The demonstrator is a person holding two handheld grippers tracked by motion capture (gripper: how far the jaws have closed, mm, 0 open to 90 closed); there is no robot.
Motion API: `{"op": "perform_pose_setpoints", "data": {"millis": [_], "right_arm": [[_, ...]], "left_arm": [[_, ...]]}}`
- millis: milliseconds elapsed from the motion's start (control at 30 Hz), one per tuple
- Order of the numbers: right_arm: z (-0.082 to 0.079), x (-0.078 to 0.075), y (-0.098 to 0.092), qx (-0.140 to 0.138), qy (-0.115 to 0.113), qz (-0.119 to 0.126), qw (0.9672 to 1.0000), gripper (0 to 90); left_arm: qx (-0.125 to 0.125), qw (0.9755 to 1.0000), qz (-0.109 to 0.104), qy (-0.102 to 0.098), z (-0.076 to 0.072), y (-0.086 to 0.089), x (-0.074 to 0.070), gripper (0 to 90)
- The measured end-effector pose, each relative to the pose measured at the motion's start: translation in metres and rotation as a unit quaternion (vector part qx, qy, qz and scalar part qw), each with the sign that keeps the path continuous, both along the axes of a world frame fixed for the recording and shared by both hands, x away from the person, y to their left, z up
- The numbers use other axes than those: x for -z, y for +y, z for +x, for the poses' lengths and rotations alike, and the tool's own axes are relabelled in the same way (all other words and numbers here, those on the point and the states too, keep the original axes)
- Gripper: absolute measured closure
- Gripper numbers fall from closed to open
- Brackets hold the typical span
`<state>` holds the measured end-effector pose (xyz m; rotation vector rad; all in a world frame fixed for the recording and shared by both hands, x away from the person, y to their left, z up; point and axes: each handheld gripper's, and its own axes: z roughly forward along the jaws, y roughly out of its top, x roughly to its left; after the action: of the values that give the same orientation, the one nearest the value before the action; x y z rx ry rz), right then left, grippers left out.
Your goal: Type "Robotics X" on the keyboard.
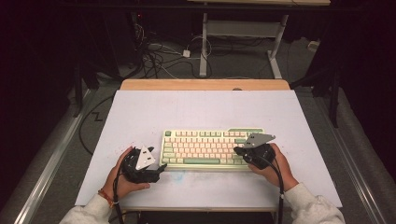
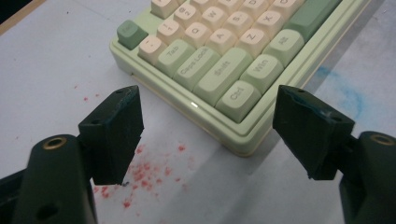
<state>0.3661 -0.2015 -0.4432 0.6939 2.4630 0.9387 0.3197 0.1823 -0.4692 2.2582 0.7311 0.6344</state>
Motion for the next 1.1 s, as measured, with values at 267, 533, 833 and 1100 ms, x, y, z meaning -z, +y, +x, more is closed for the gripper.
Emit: {"op": "perform_pose_setpoints", "data": {"millis": [267,533,833,1100], "right_arm": [[-0.003,-0.002,-0.002,-0.002,-0.001,0.000,1.0000,90.0],[-0.004,-0.001,-0.005,-0.003,-0.001,-0.003,1.0000,90.0],[-0.003,0.004,-0.010,0.001,0.005,-0.008,1.0000,90.0],[-0.003,0.011,-0.009,0.003,0.010,-0.014,0.9999,90.0]], "left_arm": [[0.011,0.9999,0.005,0.003,0.003,-0.010,0.000,24.0],[0.012,0.9998,-0.009,0.011,0.006,-0.010,-0.005,29.9],[0.021,0.9995,-0.016,0.017,0.008,-0.009,-0.011,42.2],[0.053,0.9975,0.003,0.046,0.016,-0.008,-0.023,85.4]]}}
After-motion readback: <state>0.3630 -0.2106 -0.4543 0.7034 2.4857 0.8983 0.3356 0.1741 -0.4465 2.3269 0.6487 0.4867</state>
